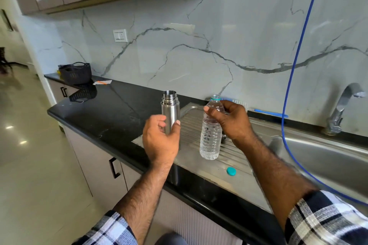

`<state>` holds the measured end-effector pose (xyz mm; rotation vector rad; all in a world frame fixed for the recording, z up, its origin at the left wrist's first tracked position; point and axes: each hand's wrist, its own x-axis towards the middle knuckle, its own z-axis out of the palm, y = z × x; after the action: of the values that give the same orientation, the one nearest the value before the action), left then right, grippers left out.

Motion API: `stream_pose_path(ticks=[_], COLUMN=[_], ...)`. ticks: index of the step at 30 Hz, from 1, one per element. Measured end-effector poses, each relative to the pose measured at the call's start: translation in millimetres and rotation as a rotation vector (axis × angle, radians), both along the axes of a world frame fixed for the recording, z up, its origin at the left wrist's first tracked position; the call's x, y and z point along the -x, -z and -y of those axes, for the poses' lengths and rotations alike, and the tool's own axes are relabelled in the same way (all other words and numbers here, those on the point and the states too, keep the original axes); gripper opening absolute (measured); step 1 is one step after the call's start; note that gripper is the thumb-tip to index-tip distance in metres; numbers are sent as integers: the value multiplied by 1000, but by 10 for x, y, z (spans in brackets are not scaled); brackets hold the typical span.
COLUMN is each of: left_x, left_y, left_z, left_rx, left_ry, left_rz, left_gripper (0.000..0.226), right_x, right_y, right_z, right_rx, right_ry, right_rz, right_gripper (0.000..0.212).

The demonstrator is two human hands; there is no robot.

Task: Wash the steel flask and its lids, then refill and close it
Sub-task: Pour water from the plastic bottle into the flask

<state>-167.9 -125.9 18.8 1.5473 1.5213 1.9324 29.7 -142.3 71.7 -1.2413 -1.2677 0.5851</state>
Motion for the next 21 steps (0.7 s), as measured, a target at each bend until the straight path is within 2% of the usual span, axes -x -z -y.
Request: stream_pose_path(ticks=[2,6,7,10,12,18,21], left_x=[98,202,206,186,158,113,124], left_y=[59,119,114,96,75,5,36], left_z=[-138,-402,-461,-579,-627,-653,-667], left_rx=[117,307,324,316,302,279,278], left_ry=[18,155,192,268,294,286,277], left_rz=[54,26,15,26,30,10,-13], left_gripper=[56,89,92,80,70,66,66], right_x=[55,117,131,153,171,262,299], right_y=[58,131,134,170,210,393,464], right_z=[-27,-97,-123,-161,-184,-174,-142], right_rx=[-5,-9,-20,-68,-100,-39,-55], right_ry=[17,58,71,107,124,92,60], right_rz=[-34,-131,-152,-135,-99,-19,-11], right_gripper=[31,66,62,29,20,29,26])
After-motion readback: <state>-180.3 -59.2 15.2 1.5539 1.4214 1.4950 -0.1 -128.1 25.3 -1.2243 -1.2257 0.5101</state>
